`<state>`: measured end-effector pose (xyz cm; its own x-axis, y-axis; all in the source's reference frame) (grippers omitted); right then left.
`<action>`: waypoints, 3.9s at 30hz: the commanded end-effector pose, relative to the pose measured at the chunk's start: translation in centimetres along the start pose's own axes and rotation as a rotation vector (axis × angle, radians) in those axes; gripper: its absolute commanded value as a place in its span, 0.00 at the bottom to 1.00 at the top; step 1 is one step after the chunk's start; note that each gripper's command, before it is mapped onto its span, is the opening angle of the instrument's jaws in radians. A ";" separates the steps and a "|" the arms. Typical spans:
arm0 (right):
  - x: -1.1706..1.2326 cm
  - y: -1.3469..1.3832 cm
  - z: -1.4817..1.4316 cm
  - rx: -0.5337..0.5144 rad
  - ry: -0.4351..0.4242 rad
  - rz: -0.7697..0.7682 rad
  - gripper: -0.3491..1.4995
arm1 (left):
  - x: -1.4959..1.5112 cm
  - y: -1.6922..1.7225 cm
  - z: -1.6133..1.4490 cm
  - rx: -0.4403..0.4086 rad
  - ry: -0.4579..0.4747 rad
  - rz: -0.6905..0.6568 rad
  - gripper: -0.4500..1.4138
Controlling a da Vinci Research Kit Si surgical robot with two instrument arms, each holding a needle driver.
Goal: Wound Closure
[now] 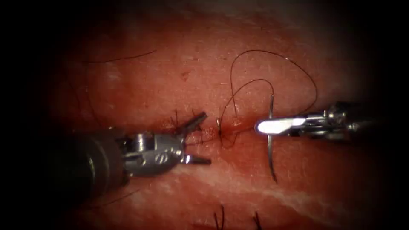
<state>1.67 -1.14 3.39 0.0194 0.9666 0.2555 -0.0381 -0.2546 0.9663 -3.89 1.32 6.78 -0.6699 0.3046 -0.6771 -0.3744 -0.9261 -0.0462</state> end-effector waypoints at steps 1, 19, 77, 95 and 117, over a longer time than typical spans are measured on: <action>-0.09 0.08 0.04 -0.001 -0.001 0.004 0.00 | -0.07 0.11 0.13 -0.027 -0.016 -0.002 0.46; -0.02 0.11 0.13 0.003 0.063 0.007 0.00 | 0.13 0.44 0.10 -0.077 0.056 0.120 0.00; 0.07 0.62 0.00 -0.143 0.094 -0.975 0.00 | 0.28 -0.15 0.32 -0.330 0.025 -0.092 0.00; 0.18 0.42 -0.01 -0.153 0.092 -1.048 0.00 | 0.12 -0.26 0.96 -0.328 -0.035 -0.067 0.00; 0.34 0.50 0.07 -0.172 0.115 -1.164 0.00 | -0.15 -0.48 1.33 -0.320 -0.061 -0.091 0.00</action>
<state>1.71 -0.84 3.89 0.0387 0.6050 -0.7953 -0.1942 0.7853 0.5879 -4.39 2.07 7.82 -0.6838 0.3957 -0.6131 -0.2244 -0.9135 -0.3393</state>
